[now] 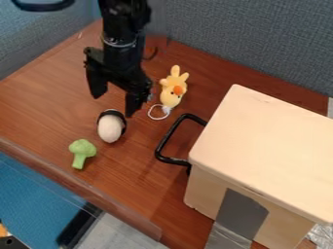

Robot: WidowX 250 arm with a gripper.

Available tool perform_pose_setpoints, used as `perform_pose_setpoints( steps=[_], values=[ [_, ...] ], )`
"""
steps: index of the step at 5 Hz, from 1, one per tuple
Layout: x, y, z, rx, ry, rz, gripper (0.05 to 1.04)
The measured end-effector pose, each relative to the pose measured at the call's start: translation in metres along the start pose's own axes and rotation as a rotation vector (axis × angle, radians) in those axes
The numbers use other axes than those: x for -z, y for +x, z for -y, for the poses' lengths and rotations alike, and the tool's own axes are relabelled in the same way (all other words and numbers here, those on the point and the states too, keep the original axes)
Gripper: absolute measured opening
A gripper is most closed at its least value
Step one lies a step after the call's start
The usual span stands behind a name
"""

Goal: Moved the white thing to the top of the drawer

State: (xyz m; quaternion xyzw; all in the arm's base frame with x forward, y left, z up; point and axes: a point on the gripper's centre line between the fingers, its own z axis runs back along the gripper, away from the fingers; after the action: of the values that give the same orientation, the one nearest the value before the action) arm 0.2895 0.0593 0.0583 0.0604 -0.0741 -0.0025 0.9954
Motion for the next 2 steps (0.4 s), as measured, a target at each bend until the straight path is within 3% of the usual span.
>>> perform_pose_setpoints(
  steps=[1,2],
  values=[
    [0.035,-0.006,0.001,-0.034,-0.003,-0.092,1.001],
    [0.049,0.004,0.001,-0.08,-0.021,-0.109,1.001]
  ],
)
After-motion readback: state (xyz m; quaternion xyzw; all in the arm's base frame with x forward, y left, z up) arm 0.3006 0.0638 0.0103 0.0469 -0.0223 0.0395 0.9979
